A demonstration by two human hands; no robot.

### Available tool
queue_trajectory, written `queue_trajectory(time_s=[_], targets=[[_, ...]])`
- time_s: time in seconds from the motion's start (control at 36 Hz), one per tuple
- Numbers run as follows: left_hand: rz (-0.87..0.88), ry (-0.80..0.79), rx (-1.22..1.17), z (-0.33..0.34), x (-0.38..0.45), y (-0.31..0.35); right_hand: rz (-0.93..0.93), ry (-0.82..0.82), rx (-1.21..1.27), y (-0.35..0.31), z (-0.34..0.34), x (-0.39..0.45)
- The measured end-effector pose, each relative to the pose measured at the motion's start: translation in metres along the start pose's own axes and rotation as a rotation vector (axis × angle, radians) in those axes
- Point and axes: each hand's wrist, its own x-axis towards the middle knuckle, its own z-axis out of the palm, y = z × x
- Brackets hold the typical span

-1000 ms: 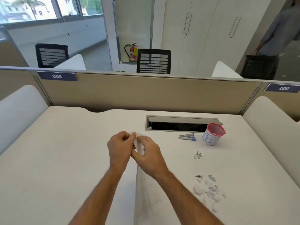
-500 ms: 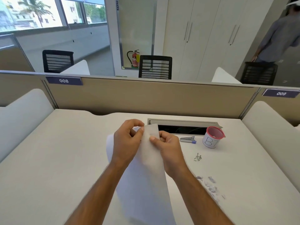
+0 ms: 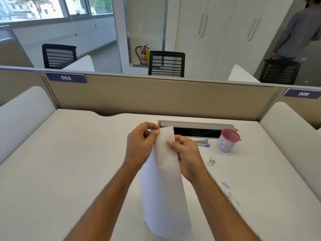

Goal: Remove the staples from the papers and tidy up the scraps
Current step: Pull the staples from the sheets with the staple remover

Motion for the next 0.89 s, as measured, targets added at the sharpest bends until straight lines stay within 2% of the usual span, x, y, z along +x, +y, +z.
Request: queue_trajectory(time_s=[0.14,0.25,0.36,0.72,0.89], targets=[[0.015,0.006,0.025,0.003,0.0,-0.004,-0.009,0.013,-0.047,0.003,-0.002,0.003],[0.122,0.001,0.089,0.008,-0.002,-0.003,-0.052,0.038,-0.047,0.002,-0.004,0.007],[0.156,0.008,0.1,0.011,-0.001,0.002,-0.083,0.062,-0.082,-0.005,-0.006,0.01],[0.242,0.007,0.068,0.019,0.003,0.004,-0.17,0.064,-0.14,-0.018,-0.006,0.013],[0.286,0.028,0.138,0.015,0.002,0.007,-0.244,0.019,-0.246,-0.031,-0.005,0.013]])
